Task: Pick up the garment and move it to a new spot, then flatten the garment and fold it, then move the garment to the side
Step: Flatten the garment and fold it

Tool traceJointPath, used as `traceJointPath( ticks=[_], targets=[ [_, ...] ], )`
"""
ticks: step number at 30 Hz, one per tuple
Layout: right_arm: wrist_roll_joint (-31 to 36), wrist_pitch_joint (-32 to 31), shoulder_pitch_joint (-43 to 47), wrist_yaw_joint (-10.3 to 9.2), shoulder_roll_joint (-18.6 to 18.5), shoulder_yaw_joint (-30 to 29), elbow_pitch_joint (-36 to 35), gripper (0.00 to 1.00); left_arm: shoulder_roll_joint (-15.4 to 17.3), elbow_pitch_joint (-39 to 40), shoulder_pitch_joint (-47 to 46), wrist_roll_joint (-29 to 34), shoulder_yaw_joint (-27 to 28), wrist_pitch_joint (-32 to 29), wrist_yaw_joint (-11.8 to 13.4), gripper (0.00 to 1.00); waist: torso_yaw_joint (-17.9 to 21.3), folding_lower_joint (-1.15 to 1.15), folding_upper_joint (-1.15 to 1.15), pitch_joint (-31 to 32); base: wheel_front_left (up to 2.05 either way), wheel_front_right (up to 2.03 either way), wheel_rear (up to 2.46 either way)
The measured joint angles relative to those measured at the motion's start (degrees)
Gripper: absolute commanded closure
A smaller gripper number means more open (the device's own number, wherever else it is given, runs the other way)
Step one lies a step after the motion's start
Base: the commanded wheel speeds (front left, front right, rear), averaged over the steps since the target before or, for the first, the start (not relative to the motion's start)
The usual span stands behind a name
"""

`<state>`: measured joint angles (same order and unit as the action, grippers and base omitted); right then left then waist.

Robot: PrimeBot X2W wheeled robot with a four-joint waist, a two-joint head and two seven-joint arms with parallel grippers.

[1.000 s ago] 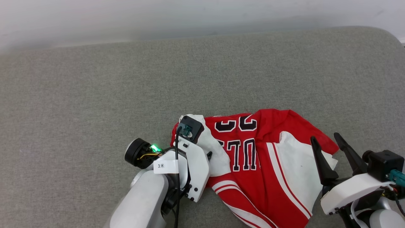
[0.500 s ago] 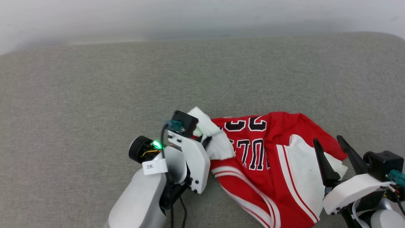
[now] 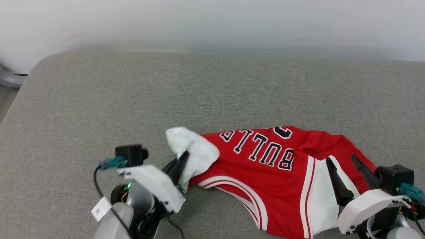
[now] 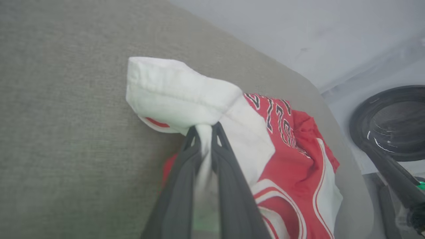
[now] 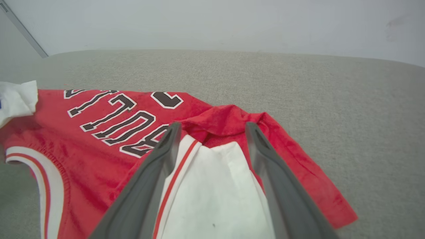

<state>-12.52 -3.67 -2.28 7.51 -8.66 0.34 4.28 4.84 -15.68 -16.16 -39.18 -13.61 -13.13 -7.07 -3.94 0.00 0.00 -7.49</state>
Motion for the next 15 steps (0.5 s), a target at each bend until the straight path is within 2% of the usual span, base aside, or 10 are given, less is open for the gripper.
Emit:
traceJointPath(
  ticks=[2,5,6,7,9,15],
  targets=[
    [0.02,-0.29,0.01,0.00,0.21,0.11,0.33,0.00,1.68,-4.23,2.20,-2.24,0.54,3.10,-0.26,1.00,-0.36,0.00,0.00,-0.27,0.00,0.00,0.00],
    [0.25,-0.42,0.03,0.00,0.27,0.25,0.54,0.00,2.94,-7.40,2.97,-2.22,0.58,5.70,-0.33,1.00,-0.48,0.00,0.00,-0.36,0.00,0.00,0.00],
    [0.32,-0.47,0.04,0.00,0.31,0.26,0.63,0.00,3.16,-9.02,3.19,-2.42,0.85,6.99,-0.33,0.58,-0.53,0.00,0.00,-0.34,0.00,0.00,0.00],
    [0.40,-0.64,0.07,0.00,0.33,0.27,0.77,0.00,3.48,-10.91,3.41,-2.22,0.97,8.21,-0.32,0.00,-0.58,0.00,0.00,-0.30,0.00,0.00,0.00],
    [0.40,-0.76,0.30,0.00,0.34,0.14,1.09,0.00,4.26,-14.50,3.58,-0.63,0.94,10.02,0.33,0.00,-0.72,0.00,0.00,-0.06,0.00,0.00,0.00],
    [0.58,-1.41,1.13,0.00,0.36,-0.41,1.89,0.00,7.31,-21.61,2.14,7.32,1.08,18.83,9.06,0.00,-1.38,0.00,0.00,1.58,0.00,0.00,0.00]
  ],
)
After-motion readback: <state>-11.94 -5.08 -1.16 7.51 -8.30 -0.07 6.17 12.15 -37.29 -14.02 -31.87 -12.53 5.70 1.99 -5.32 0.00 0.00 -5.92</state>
